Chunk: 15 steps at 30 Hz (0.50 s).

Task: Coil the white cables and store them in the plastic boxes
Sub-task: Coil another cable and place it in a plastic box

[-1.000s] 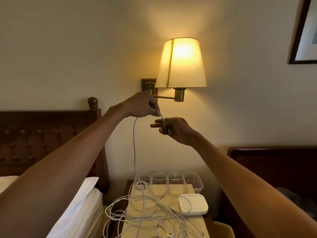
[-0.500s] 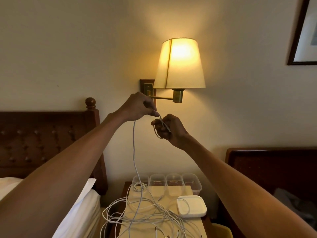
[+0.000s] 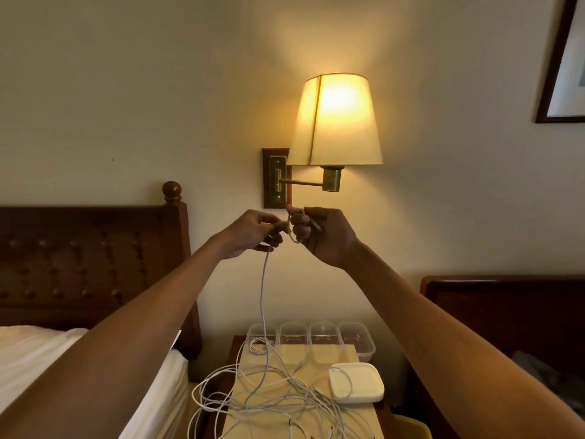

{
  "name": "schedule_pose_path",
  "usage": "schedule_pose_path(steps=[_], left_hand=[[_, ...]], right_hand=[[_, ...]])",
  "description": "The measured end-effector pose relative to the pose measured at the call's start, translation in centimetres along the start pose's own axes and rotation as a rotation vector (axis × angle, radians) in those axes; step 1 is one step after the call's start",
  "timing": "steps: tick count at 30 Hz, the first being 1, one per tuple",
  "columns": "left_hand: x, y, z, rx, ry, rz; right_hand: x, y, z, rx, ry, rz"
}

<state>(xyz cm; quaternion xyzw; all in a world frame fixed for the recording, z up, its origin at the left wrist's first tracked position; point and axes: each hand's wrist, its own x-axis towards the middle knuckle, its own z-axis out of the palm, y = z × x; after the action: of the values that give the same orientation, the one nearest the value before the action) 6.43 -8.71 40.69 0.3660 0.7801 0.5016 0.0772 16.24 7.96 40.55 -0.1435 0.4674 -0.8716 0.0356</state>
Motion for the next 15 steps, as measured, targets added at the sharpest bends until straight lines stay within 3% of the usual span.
schedule_pose_path(steps=[8,15], left_hand=[[-2.4,-0.3,3.6,0.157,-0.356,-0.135],[-2.3,4.6,3.4,0.635,-0.33,-0.054]], right_hand=[[1.1,-1.2,-0.5,-0.114,0.123,-0.201],[1.3,-0.6,-3.1,-0.438,0.217,-0.216]])
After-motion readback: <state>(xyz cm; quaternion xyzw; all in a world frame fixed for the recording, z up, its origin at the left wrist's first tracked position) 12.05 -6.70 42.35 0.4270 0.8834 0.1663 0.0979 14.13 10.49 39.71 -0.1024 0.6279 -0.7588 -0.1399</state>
